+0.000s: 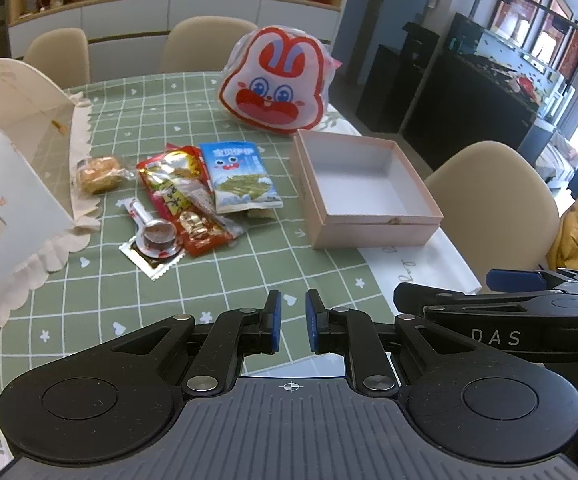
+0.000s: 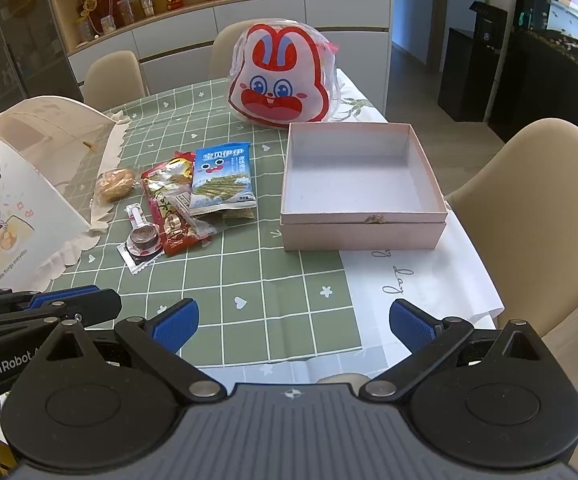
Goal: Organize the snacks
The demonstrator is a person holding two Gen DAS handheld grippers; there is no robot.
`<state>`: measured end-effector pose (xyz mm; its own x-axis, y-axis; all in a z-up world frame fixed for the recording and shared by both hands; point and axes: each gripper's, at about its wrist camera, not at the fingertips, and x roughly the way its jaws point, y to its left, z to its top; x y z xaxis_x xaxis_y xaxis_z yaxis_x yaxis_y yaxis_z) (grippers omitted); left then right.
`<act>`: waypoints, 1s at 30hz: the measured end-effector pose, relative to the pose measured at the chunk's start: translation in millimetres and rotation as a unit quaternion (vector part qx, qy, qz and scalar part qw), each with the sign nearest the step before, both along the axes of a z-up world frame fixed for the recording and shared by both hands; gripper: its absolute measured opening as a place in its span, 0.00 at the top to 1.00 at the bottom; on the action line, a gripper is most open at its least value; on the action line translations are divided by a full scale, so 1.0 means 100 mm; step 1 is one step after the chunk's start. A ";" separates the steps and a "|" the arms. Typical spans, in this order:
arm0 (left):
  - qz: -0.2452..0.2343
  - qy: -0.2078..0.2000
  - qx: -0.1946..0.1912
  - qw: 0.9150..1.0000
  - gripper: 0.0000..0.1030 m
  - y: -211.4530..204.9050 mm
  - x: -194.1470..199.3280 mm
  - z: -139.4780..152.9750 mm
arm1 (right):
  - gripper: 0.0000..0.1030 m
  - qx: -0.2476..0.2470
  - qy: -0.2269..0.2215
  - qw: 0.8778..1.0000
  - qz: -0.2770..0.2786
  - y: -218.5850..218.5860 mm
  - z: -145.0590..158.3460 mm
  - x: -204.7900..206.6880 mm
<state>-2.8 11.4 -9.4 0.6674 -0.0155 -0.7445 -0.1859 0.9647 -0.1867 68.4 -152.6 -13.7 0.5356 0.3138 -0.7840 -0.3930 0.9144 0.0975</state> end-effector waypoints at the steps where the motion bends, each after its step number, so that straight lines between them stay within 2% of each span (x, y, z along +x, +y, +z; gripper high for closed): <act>1: 0.000 0.001 -0.001 1.000 0.84 0.00 0.00 0.00 | 0.01 0.000 0.000 1.000 -0.001 0.00 0.00 0.00; 30: 0.004 0.008 -0.006 1.000 0.84 0.03 0.04 -0.05 | 0.01 -0.002 0.006 1.000 -0.004 0.00 -0.03 0.02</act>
<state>1.1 14.2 -14.6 0.6551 -0.0198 -0.7553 -0.1959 0.9610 -0.1951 70.6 -152.3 -16.8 0.5284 0.3069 -0.7916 -0.3839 0.9180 0.0996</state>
